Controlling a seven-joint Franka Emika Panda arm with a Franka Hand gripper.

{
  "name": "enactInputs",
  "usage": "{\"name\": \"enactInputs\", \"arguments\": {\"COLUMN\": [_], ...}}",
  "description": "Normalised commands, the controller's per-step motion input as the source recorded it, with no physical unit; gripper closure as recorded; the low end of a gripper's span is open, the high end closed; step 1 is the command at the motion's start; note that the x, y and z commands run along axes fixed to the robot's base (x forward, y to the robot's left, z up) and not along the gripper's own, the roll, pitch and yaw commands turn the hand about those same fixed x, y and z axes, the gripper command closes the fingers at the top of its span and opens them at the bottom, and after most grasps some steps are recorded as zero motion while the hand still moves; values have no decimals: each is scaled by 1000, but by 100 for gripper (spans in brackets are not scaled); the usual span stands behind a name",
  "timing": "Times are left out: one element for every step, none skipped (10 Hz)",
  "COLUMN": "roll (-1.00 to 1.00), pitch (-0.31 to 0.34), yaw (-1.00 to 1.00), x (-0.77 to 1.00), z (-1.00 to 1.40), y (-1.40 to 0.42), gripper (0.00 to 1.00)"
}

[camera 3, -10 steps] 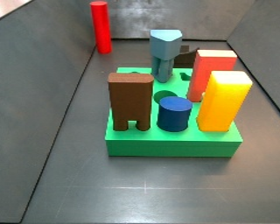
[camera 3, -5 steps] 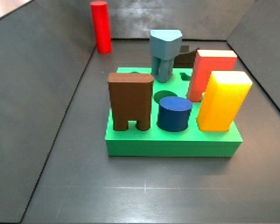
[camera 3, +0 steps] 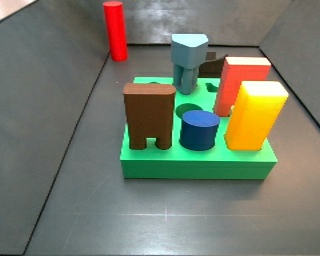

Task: Pick up the round object. Move up. Move to above the board. Insert the round object.
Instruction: Pick up the round object.

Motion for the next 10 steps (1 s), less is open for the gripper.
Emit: {"name": "enactInputs", "arguments": {"roll": [0, 0, 0, -1, 0, 0, 0, 11, 44, 47], "pitch": [-50, -53, -60, -51, -41, -56, -57, -14, 0, 0], "yaw": [0, 0, 0, 0, 0, 0, 0, 0, 0, 0], "x": [-131, -51, -9, 29, 49, 0, 0, 0, 0, 0], "z": [-146, -191, -223, -220, -254, -297, -326, -357, -337, -294], "y": [200, 131, 97, 34, 31, 31, 34, 43, 83, 83], "gripper": [0, 0, 0, 0, 0, 0, 0, 0, 0, 0]}}
